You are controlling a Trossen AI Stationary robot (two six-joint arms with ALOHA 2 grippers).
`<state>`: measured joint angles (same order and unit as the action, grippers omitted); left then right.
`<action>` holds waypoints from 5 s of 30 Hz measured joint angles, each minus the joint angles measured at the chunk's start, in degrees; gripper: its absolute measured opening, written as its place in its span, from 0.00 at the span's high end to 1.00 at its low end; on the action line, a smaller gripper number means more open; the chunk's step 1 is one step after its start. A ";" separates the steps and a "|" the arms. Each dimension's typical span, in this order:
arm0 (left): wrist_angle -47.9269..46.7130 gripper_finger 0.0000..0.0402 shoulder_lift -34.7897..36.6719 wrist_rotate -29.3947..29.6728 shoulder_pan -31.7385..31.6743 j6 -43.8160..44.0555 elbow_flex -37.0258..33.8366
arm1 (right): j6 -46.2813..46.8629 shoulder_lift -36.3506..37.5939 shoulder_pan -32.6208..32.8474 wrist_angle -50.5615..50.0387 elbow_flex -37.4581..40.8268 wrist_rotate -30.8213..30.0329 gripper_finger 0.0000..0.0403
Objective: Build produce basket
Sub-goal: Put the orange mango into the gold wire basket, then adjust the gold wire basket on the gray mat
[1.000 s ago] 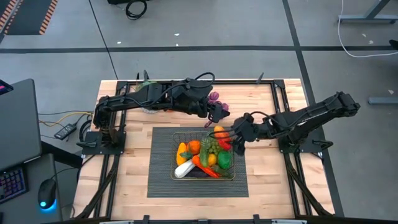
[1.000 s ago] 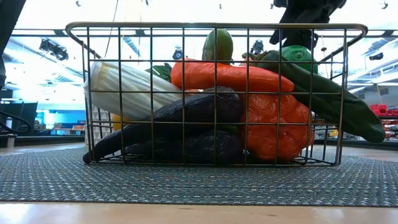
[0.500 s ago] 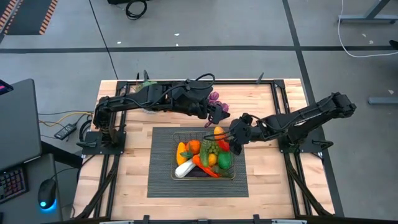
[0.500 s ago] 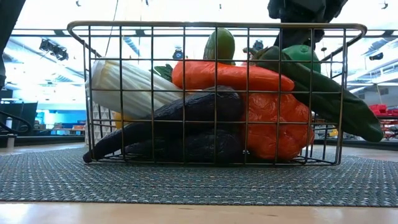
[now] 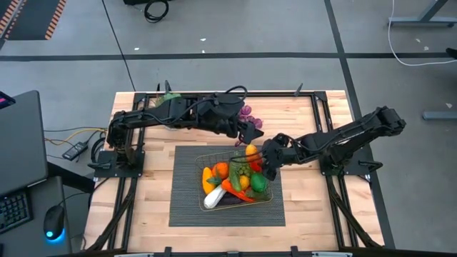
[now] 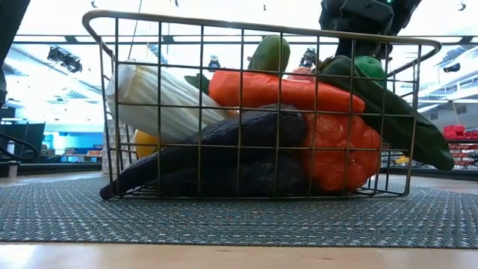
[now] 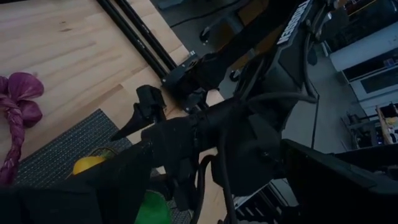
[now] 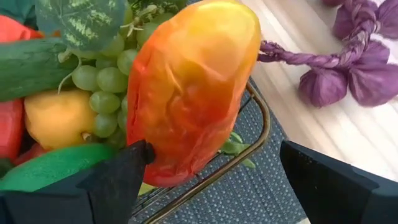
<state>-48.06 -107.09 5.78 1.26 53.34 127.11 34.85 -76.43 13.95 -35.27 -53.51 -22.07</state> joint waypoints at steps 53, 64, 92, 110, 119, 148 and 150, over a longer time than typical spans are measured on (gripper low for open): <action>-5.05 0.12 0.00 0.02 0.92 -0.09 0.00 | 38.89 3.35 5.43 6.08 0.06 18.23 0.18; -5.61 0.12 0.00 0.02 1.23 -0.70 0.00 | 43.99 3.35 5.43 4.26 0.06 16.27 0.24; -8.13 0.12 0.00 0.00 1.52 -2.12 0.00 | 47.74 3.70 4.73 -2.44 0.06 14.21 0.50; -23.84 0.12 0.00 3.04 -1.07 5.60 0.02 | 48.76 3.37 4.96 1.21 4.65 12.75 0.58; -23.86 0.12 0.00 3.03 0.20 5.40 0.02 | 47.97 3.37 5.10 5.84 5.17 11.51 0.64; -33.41 0.12 -0.20 8.65 -2.23 2.54 0.02 | 51.93 3.35 9.67 6.15 5.22 10.85 0.85; -33.47 0.12 -0.20 8.66 -2.23 2.35 0.02 | 51.65 3.35 9.68 6.06 5.22 9.73 0.85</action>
<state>-81.53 -107.28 14.44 -0.97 55.69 127.13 86.49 -73.08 23.62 -29.20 -48.29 -12.34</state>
